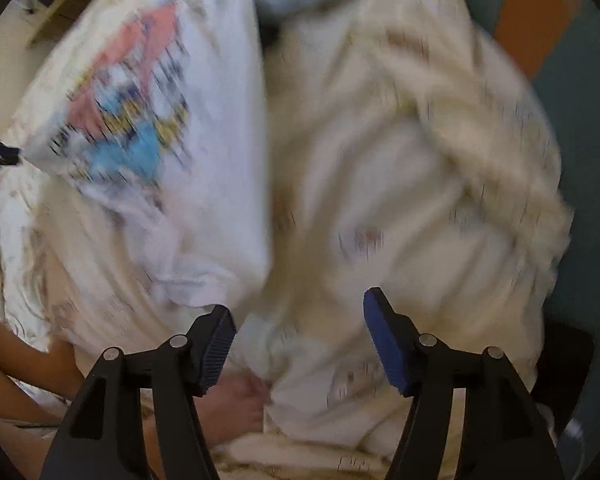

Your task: Fold clothes

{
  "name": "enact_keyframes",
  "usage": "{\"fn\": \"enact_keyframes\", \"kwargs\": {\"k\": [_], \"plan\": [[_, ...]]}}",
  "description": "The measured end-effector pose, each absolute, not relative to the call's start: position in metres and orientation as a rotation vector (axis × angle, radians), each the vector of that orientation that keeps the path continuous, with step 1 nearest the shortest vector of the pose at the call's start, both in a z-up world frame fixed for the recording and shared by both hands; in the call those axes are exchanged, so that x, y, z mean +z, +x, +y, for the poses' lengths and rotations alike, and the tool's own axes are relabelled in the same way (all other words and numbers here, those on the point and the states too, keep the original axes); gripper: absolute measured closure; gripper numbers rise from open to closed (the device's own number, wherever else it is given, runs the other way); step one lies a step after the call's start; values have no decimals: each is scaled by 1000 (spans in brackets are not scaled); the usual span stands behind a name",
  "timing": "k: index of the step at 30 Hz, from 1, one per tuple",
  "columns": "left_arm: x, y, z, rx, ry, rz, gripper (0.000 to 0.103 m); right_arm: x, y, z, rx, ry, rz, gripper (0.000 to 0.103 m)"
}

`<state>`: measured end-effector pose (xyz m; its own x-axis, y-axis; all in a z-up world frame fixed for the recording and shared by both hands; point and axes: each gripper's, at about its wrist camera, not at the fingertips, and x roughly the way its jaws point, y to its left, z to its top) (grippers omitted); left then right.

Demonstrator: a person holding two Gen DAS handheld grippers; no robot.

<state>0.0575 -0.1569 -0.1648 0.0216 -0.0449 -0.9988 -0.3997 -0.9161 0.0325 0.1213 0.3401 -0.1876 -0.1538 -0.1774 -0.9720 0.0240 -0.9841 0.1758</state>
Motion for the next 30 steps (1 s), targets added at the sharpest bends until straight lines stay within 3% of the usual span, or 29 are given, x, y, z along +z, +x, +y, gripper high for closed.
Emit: {"fn": "enact_keyframes", "kwargs": {"k": [6,11,13,14,20,23,25,27,30], "plan": [[-163,20,-177,2269,-1962,285,74,-134,31,310,-2403,1642,-135,35],[-168,-21,-150,2359,-1795,161,74,-83,-30,284,-2455,1468,-125,35],[-171,-36,-133,2354,-1736,112,60,-78,-51,267,-2442,1444,-79,35],[-173,-43,-120,2350,-1705,102,47,-77,-61,258,-2433,1431,-55,35],[-190,-75,-74,2388,-1609,60,45,-91,-73,225,-2383,1457,-92,35],[-196,-73,-61,2408,-1562,162,45,-88,-55,220,-2365,1443,-148,35],[-202,-71,-53,2405,-1564,229,55,-86,-44,217,-2356,1435,-182,35],[-208,-70,-46,2400,-1565,296,98,-84,-34,216,-2343,1430,-209,35],[-210,-60,-44,2397,-1566,319,99,-81,-24,218,-2348,1426,-218,35]]}}
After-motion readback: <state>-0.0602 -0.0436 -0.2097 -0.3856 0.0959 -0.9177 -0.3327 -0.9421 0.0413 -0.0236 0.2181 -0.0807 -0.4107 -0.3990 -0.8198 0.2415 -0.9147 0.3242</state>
